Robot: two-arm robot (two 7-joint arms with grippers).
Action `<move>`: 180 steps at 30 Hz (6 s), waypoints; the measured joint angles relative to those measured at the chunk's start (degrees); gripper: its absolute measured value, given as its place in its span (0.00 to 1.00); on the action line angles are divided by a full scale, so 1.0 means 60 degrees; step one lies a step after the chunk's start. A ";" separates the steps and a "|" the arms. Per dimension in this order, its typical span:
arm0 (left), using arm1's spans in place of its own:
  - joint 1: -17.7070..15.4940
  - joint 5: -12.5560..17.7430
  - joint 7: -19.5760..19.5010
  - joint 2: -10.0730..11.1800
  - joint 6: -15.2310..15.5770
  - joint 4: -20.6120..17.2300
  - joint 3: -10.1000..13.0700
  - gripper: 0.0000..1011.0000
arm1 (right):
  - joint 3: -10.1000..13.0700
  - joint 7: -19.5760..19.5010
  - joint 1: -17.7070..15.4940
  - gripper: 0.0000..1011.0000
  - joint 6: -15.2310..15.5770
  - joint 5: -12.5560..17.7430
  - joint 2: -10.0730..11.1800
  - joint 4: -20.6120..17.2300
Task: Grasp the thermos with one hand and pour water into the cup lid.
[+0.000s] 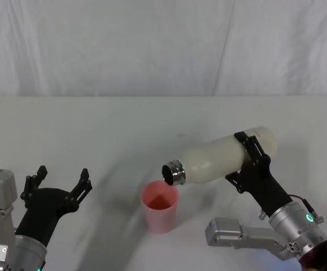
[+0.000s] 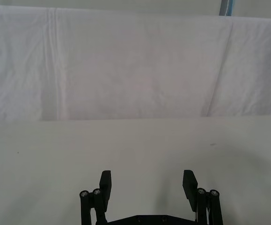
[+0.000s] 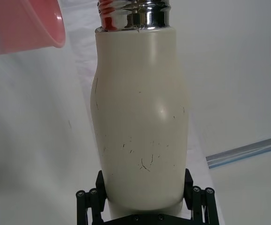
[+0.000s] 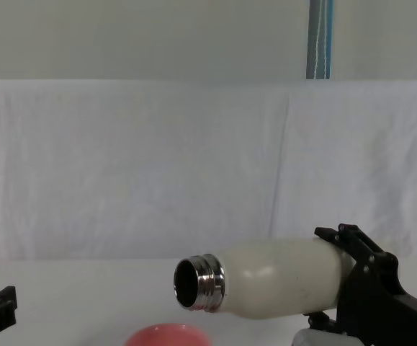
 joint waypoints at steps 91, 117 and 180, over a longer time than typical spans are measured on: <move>0.0000 0.0000 -0.0001 0.0000 0.0000 0.0000 0.0000 0.99 | -0.0308 -0.0158 0.0265 0.95 0.0189 -0.0329 0.0219 0.0104; 0.0000 0.0000 -0.0001 0.0000 0.0000 0.0000 0.0000 0.99 | -0.0286 -0.0153 0.0260 0.95 0.0202 -0.0332 0.0242 0.0089; 0.0000 0.0000 0.0000 0.0000 0.0000 0.0000 0.0000 0.99 | -0.0325 -0.0202 0.0286 0.95 0.0215 -0.0415 0.0279 0.0060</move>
